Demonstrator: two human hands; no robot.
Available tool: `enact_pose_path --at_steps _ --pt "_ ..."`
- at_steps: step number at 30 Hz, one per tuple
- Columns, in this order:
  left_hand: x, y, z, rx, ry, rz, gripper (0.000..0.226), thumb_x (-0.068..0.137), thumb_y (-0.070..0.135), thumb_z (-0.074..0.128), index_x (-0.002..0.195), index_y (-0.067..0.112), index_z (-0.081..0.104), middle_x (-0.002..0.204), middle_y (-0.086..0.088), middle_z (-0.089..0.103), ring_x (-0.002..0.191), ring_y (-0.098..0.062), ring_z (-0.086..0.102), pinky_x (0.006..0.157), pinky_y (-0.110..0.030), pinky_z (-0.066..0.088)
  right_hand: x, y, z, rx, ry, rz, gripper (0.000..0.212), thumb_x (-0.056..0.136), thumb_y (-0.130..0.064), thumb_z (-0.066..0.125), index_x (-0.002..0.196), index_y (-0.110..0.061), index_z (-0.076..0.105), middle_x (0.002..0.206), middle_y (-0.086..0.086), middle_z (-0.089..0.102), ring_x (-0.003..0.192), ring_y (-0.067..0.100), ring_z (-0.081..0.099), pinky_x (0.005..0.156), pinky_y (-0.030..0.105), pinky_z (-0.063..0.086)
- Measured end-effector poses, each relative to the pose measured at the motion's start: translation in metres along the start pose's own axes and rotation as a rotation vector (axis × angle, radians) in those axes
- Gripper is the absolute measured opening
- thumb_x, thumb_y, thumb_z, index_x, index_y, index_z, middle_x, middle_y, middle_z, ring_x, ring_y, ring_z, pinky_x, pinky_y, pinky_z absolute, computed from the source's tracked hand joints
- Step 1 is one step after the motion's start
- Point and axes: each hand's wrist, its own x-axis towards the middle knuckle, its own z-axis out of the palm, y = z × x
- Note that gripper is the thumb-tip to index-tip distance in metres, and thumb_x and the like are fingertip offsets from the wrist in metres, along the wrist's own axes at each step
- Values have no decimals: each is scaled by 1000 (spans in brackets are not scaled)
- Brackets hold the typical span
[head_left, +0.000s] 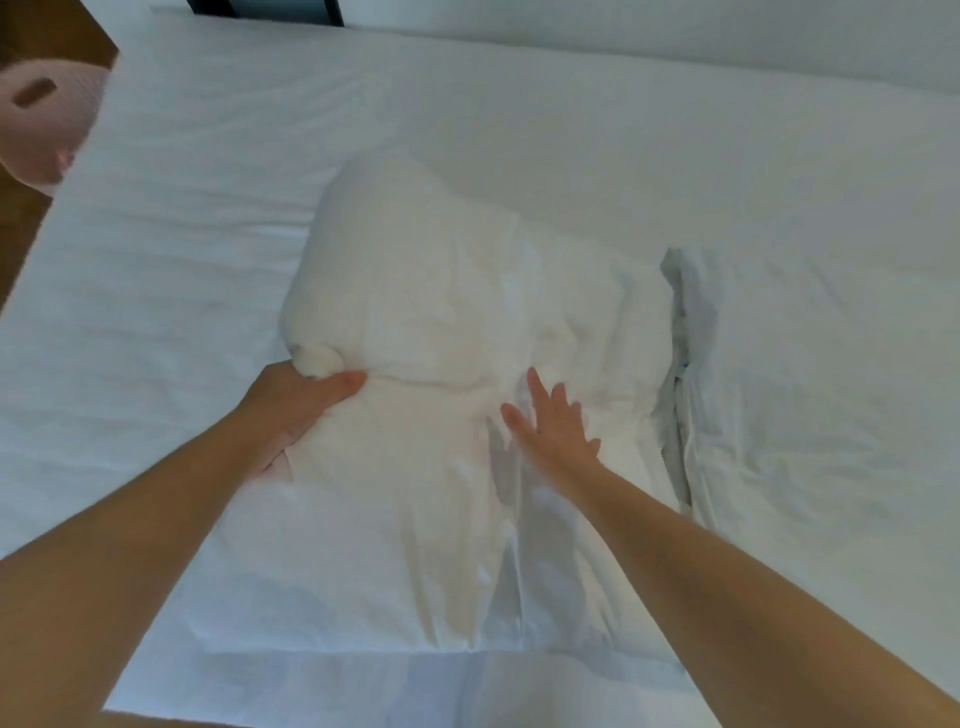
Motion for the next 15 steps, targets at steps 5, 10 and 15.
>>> enact_pose_path --at_steps 5,10,15 --pt "-75 83 24 123 -155 160 30 84 36 71 107 17 64 100 -4 66 87 -21 63 73 -28 46 -38 -63 -50 670 -123 -81 82 82 -73 37 154 -40 15 159 -6 25 146 17 24 121 45 17" --pt "-157 172 77 207 -302 318 26 85 29 70 108 18 66 102 1 68 93 -17 64 82 -27 48 -91 -45 -148 1054 -174 16 67 89 -77 29 135 -35 52 130 -5 62 119 14 56 103 35 44" --pt "-252 256 183 232 -404 464 27 85 25 69 109 11 69 102 -4 69 91 -18 65 83 -26 48 -140 29 -277 1254 -157 -2 56 96 -63 36 119 -22 67 107 8 74 103 24 69 91 37 53"
